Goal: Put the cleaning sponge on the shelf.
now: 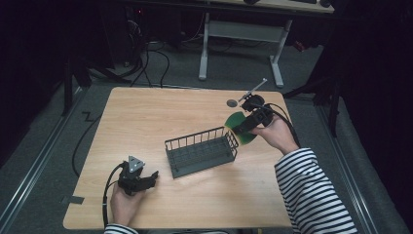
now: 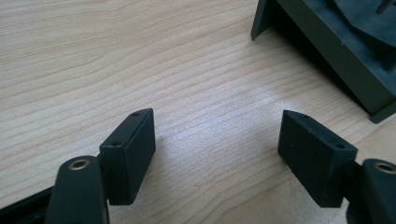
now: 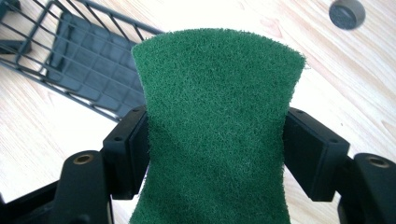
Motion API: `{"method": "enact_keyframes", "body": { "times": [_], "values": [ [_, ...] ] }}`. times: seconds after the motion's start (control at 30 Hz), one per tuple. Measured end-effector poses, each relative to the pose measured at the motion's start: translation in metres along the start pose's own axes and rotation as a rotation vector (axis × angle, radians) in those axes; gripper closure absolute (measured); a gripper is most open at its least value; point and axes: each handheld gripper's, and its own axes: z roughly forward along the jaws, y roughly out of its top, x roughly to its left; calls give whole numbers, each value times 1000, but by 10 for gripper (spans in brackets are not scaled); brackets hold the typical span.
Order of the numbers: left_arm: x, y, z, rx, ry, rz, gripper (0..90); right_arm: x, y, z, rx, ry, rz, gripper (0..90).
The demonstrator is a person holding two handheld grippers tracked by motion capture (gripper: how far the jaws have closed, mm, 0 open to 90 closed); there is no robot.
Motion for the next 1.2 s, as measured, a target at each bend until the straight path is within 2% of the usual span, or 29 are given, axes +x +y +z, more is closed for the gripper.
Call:
{"method": "enact_keyframes", "body": {
  "times": [0.13, 0.27, 0.53, 0.6, 0.63, 0.7, 0.87, 0.93, 1.2],
  "values": [
    [0, 0, 0, 0, 0, 0, 283, 8, 11, 5, -16, 19, -2, 303],
    [0, 0, 0, 0, 0, 0, 283, 16, 21, 15, -2, 31, -1, 303],
    [0, 0, 0, -1, 0, -1, 283, 33, 38, 37, -1, 30, -27, 303],
    [0, 0, 0, -1, 0, -1, 283, 39, 41, 42, 17, 23, -8, 303],
    [0, 0, 0, 0, -1, 0, 283, 40, 42, 45, 14, 24, -23, 303],
    [0, 0, 0, 0, -3, -1, 282, 42, 43, 50, 18, 25, -33, 303],
    [0, 0, 0, 0, -4, 0, 280, 46, 44, 64, 24, 21, 0, 302],
    [0, 0, 0, 0, -4, 0, 280, 46, 44, 69, 21, 21, -1, 302],
    [0, 0, 0, 0, -3, 0, 279, 47, 41, 79, 17, 10, 13, 301]
  ]
}}
